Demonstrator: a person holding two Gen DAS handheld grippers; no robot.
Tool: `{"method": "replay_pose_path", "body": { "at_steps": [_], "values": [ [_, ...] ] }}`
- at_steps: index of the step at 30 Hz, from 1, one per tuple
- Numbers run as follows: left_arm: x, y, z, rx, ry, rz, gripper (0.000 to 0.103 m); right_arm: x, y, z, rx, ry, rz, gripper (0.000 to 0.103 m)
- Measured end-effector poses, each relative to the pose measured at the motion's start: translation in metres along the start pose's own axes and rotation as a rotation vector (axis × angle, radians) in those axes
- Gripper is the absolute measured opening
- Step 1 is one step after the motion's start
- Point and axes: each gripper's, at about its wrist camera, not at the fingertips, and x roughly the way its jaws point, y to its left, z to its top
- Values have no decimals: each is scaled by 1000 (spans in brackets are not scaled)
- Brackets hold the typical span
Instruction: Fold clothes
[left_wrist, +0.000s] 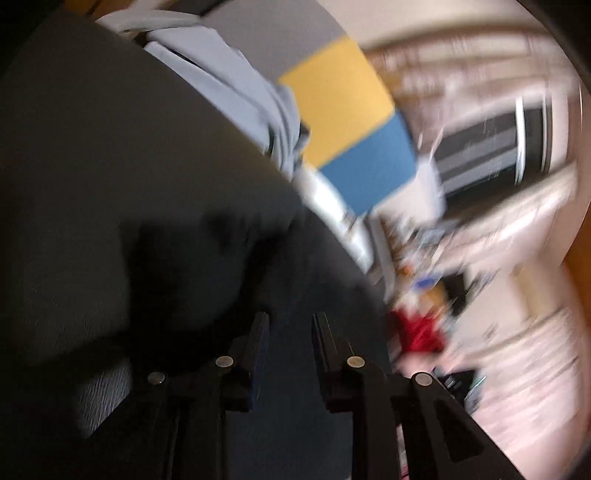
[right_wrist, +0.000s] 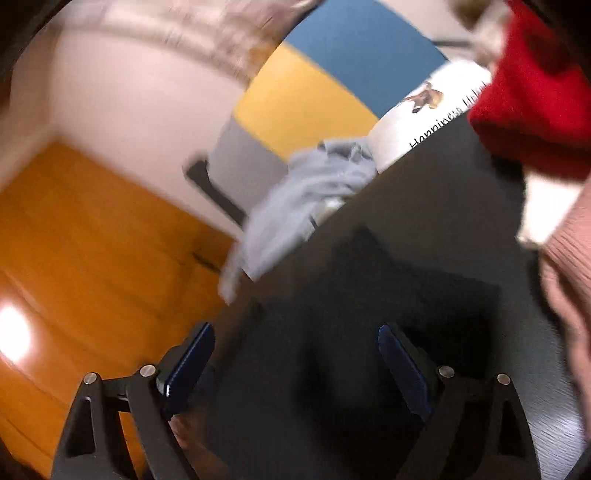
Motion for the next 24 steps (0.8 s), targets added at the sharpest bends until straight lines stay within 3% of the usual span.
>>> {"method": "replay_pose_path", "body": {
  "at_steps": [2,6,10,13,14,19,24],
  "values": [
    [3,-1,-20,65,38,75,7,9,4,-30,-77,116,-98,93],
    [-16,13,-48,19,55,75,1,-9,18,-84,-223,134,-142,93],
    [-38,10,-70,50,56,117,0,-33,25,-118,-236,162,-106,93],
    [-57,-11,-76,160,22,136,23,-46,26,-126,-237,185,-107,93],
    [-63,-17,-74,194,-3,140,26,-50,28,-125,-216,192,-115,92],
    [-75,-24,-49,285,-76,191,29,-73,39,-102,-268,59,-178,92],
    [-53,-22,-28,323,-7,220,35,-57,35,-82,-180,10,-224,95]
  ]
}}
